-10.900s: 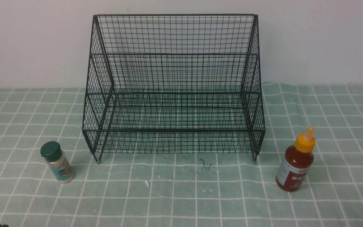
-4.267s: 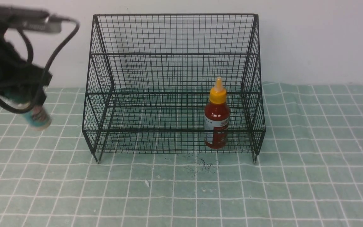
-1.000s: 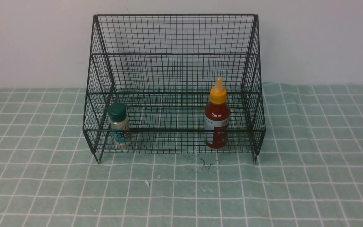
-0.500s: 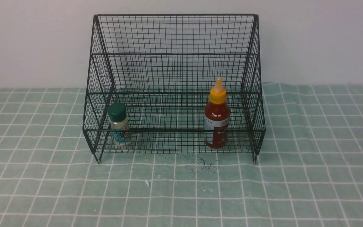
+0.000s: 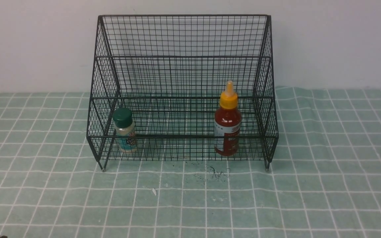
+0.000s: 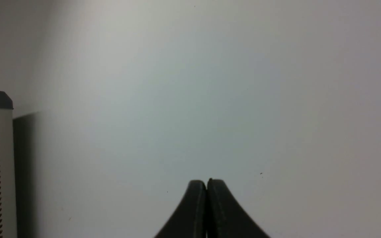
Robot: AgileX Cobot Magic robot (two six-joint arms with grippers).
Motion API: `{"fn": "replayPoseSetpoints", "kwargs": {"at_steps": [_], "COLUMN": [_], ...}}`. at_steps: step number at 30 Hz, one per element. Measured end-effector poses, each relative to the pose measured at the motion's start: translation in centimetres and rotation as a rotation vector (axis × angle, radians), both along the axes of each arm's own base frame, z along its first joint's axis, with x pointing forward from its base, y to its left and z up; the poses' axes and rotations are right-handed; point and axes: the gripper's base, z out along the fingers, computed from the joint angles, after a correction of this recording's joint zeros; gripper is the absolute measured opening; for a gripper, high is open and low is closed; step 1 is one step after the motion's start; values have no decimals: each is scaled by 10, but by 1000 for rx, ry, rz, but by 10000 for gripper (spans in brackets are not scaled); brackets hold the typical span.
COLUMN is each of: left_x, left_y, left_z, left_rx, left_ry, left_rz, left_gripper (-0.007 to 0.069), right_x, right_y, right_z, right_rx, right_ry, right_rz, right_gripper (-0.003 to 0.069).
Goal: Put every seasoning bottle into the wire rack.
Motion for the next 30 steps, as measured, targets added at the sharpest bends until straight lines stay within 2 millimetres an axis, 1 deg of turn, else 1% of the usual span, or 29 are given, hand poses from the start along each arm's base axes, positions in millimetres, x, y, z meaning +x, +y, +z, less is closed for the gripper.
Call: {"fn": "replayPoseSetpoints", "kwargs": {"at_steps": [23,30], "left_x": [0,0], "left_y": [0,0], "left_z": [0,0], "left_rx": [1,1], "left_ry": [-1,-1], "left_rz": [0,0], "left_gripper": [-6,-6], "right_x": [0,7], "right_y": [0,5], "right_z": [0,-13], "right_rx": [-6,-103], "right_ry": [-2,-1], "right_rz": [0,-30], "right_gripper": [-15,-15]}}
